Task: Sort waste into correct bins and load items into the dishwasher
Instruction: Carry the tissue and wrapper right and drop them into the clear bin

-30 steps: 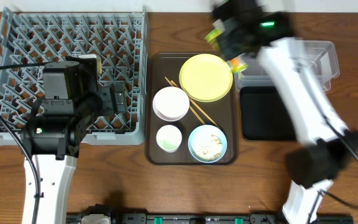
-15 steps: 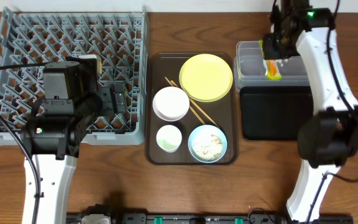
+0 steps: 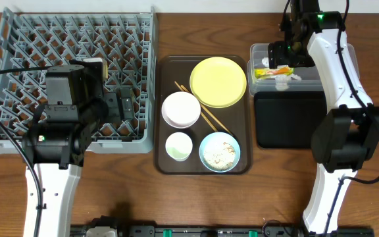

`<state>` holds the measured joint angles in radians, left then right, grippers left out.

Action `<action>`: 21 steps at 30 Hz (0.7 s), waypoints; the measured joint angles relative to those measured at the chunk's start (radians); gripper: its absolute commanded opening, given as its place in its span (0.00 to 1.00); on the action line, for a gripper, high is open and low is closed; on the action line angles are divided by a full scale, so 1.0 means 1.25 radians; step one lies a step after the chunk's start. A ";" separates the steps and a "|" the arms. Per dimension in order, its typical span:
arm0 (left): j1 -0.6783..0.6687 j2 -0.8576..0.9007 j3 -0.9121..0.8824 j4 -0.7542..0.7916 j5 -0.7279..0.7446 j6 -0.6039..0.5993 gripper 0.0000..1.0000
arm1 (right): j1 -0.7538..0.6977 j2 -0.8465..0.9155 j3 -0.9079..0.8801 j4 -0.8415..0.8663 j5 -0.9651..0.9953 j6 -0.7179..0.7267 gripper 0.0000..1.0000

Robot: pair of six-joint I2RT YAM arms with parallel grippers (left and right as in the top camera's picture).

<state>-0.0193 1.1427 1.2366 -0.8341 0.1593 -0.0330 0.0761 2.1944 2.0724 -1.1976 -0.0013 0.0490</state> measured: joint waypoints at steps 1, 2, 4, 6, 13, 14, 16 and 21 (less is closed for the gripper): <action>0.000 0.000 0.000 0.000 0.000 0.000 0.97 | 0.000 -0.001 0.000 -0.005 0.000 0.000 0.82; 0.000 0.000 0.000 0.001 0.000 0.000 0.98 | 0.000 -0.004 0.000 -0.008 -0.001 0.001 0.86; 0.000 0.000 0.000 0.006 0.000 0.000 0.96 | 0.000 -0.019 0.000 -0.013 -0.009 0.002 0.99; 0.000 0.000 0.000 0.013 0.001 -0.003 0.88 | 0.000 -0.052 0.000 -0.018 -0.033 -0.012 0.99; -0.001 -0.004 0.000 0.021 0.003 -0.050 0.86 | 0.010 -0.266 0.002 -0.049 -0.188 -0.039 0.99; -0.001 -0.008 0.000 0.017 0.003 -0.065 0.86 | 0.015 -0.299 0.005 -0.058 -0.213 -0.041 0.99; -0.001 -0.019 0.000 0.004 0.003 -0.100 0.86 | 0.027 -0.341 0.011 -0.086 -0.245 -0.043 0.99; -0.002 -0.068 0.000 -0.062 0.020 -0.176 0.86 | 0.063 -0.361 0.016 -0.193 -0.287 -0.027 0.99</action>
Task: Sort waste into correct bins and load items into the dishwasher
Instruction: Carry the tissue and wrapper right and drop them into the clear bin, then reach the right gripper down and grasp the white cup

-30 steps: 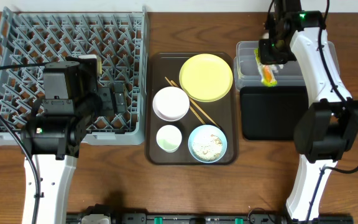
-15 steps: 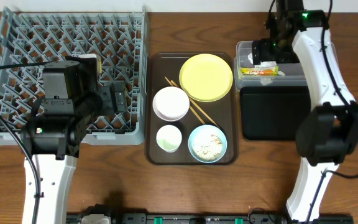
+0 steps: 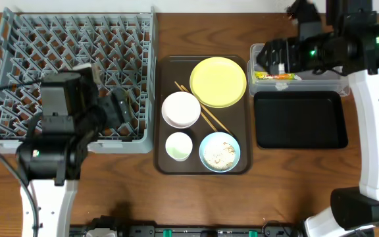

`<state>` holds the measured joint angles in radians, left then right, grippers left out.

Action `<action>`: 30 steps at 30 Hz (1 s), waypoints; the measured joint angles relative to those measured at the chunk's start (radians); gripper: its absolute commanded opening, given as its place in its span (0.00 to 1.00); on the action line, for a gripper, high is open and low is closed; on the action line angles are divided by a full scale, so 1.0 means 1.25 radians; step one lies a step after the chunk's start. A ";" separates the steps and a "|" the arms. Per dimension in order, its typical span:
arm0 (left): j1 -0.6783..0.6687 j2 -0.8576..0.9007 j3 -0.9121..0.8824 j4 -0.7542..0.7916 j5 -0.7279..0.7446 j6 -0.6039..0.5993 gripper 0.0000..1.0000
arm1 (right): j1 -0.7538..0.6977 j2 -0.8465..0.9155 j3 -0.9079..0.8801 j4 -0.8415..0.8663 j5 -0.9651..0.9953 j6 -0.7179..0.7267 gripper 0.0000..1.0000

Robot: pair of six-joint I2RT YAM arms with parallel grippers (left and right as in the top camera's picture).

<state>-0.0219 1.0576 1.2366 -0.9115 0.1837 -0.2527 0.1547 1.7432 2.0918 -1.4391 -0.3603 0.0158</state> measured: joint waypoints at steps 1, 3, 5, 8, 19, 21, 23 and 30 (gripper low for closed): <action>-0.001 -0.012 0.000 -0.014 0.002 -0.014 0.86 | 0.007 0.007 -0.003 -0.018 -0.001 0.003 0.99; -0.001 -0.034 0.000 -0.042 0.005 -0.049 0.86 | 0.023 0.021 -0.013 -0.047 0.000 0.006 0.99; -0.001 -0.051 0.000 -0.069 0.007 -0.082 0.85 | 0.038 0.030 -0.027 -0.050 0.002 0.013 0.99; -0.001 -0.064 0.000 -0.114 0.011 -0.134 0.81 | 0.066 0.032 -0.053 -0.039 0.016 0.035 0.99; -0.001 -0.062 0.000 -0.190 -0.030 -0.186 0.79 | 0.219 0.032 -0.267 0.214 0.034 0.186 0.67; -0.001 -0.061 0.000 -0.194 -0.044 -0.191 0.79 | 0.257 0.032 -0.325 0.264 0.034 0.213 0.66; -0.001 -0.056 0.000 -0.195 -0.052 -0.193 0.79 | 0.299 0.034 -0.375 0.306 0.034 0.234 0.70; -0.001 0.010 0.000 -0.198 -0.063 -0.196 0.79 | 0.433 0.041 -0.475 0.396 0.041 0.291 0.69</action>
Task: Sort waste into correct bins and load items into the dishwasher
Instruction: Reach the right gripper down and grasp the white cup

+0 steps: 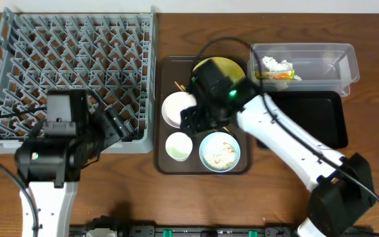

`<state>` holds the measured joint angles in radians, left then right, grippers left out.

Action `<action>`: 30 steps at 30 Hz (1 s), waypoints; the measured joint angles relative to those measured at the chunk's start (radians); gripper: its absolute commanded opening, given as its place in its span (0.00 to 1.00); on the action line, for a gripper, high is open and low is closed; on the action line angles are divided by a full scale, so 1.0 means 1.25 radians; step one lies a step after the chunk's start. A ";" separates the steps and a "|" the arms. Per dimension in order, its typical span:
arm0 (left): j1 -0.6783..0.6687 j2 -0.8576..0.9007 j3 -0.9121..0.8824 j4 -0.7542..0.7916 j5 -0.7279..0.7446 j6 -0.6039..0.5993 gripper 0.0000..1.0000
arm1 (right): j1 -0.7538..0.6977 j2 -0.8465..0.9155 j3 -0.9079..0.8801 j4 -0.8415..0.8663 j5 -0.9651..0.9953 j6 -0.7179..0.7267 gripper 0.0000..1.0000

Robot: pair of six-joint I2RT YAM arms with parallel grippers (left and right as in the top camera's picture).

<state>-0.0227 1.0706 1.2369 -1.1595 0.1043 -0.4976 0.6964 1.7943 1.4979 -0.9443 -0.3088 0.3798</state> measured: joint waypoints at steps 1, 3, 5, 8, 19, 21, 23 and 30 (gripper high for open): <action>0.000 0.009 0.000 -0.001 0.000 0.000 0.79 | 0.012 0.005 -0.001 0.002 0.004 0.003 0.68; 0.000 0.028 0.000 -0.001 0.000 0.000 0.79 | 0.042 0.024 -0.001 0.007 0.016 0.013 0.65; 0.000 0.042 0.000 -0.002 0.000 0.000 0.79 | 0.067 0.048 -0.001 0.008 0.033 0.024 0.59; 0.000 0.049 0.000 -0.004 0.000 0.000 0.79 | 0.090 0.082 -0.002 0.005 0.051 0.035 0.50; 0.000 0.049 0.000 -0.009 -0.002 0.000 0.79 | 0.102 0.117 -0.003 -0.013 0.083 0.055 0.22; 0.000 0.049 0.000 -0.009 -0.002 0.000 0.79 | 0.102 0.117 -0.003 -0.013 0.084 0.055 0.22; 0.000 0.049 0.000 -0.009 -0.002 0.000 0.79 | 0.101 0.117 -0.003 -0.014 0.086 0.055 0.17; 0.000 0.049 0.000 -0.009 -0.002 0.000 0.79 | 0.091 0.117 -0.003 -0.022 0.089 0.061 0.01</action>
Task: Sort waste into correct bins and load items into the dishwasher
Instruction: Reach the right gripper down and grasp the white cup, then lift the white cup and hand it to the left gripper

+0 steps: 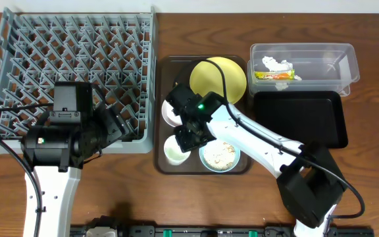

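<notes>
A brown tray (158, 166) in the middle of the table holds a yellow plate (227, 74), a white bowl (168, 114), a small white cup (173, 153) and a blue bowl of food scraps (222, 156). My right gripper (187, 138) reaches in from the right and hangs over the small cup's upper right edge and the white bowl's lower edge; its jaws are hidden under the wrist. My left gripper (120, 124) sits open over the front right corner of the grey dish rack (45, 52), holding nothing. The chopsticks are hidden by the right arm.
A clear bin (324, 58) at the back right holds a wrapper (274, 74) and crumpled paper. A black tray (304, 122) lies in front of it. The right arm spans the brown tray diagonally.
My right gripper has shifted left and toward the front, from over the white bowl's right side to the small cup. The left arm has barely moved.
At first my right gripper was over the clear bin with the wrapper lying there. It then hung at the bin's left end, later over the white bowl on the brown tray, and now over the small cup. My left gripper drew back to the rack's front corner.
</notes>
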`<state>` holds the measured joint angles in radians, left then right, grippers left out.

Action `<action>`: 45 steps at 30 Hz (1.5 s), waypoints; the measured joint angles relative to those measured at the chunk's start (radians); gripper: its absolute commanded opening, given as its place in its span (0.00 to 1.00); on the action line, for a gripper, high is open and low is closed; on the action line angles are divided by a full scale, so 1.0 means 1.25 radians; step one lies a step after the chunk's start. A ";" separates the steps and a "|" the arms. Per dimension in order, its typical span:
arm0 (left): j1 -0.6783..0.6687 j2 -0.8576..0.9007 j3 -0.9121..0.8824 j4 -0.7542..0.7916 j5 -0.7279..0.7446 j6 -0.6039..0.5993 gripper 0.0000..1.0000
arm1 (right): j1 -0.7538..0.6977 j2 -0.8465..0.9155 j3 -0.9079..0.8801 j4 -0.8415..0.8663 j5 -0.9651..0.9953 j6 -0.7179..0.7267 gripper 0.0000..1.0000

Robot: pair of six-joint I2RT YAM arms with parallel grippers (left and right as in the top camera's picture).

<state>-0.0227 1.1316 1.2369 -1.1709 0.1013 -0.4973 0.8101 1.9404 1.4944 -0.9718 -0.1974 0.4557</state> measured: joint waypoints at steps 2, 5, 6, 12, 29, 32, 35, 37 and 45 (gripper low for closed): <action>0.000 0.000 0.000 0.000 0.000 0.000 0.79 | -0.004 0.000 0.000 0.000 0.003 0.000 0.01; 0.000 0.000 0.000 0.000 0.000 0.000 0.79 | -0.013 0.000 0.000 -0.001 -0.002 0.000 0.01; 0.000 0.000 0.000 0.000 0.000 0.000 0.80 | -0.018 0.000 0.000 -0.003 -0.011 0.000 0.01; 0.000 0.000 0.000 0.031 0.082 0.023 0.88 | -0.117 -0.035 -0.007 0.021 -0.142 -0.024 0.01; 0.006 0.077 0.001 0.338 0.764 0.126 0.98 | -0.374 -0.203 -0.005 0.326 -0.809 -0.205 0.01; 0.014 0.095 0.001 0.364 0.839 0.126 0.98 | -0.374 -0.202 -0.006 0.337 -0.853 -0.211 0.01; 0.019 0.102 0.001 0.368 0.888 0.126 0.98 | -0.374 -0.202 -0.006 0.355 -0.882 -0.213 0.01; 0.020 0.102 0.001 0.377 0.916 0.126 0.98 | -0.374 -0.202 -0.006 0.362 -0.899 -0.214 0.01; 0.021 0.104 0.001 0.399 1.005 0.125 0.96 | -0.369 -0.196 -0.006 0.415 -0.928 -0.214 0.01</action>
<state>0.0040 1.2613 1.2377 -0.6724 1.3571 -0.3405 0.3489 1.6955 1.4872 -0.4526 -1.3579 0.1879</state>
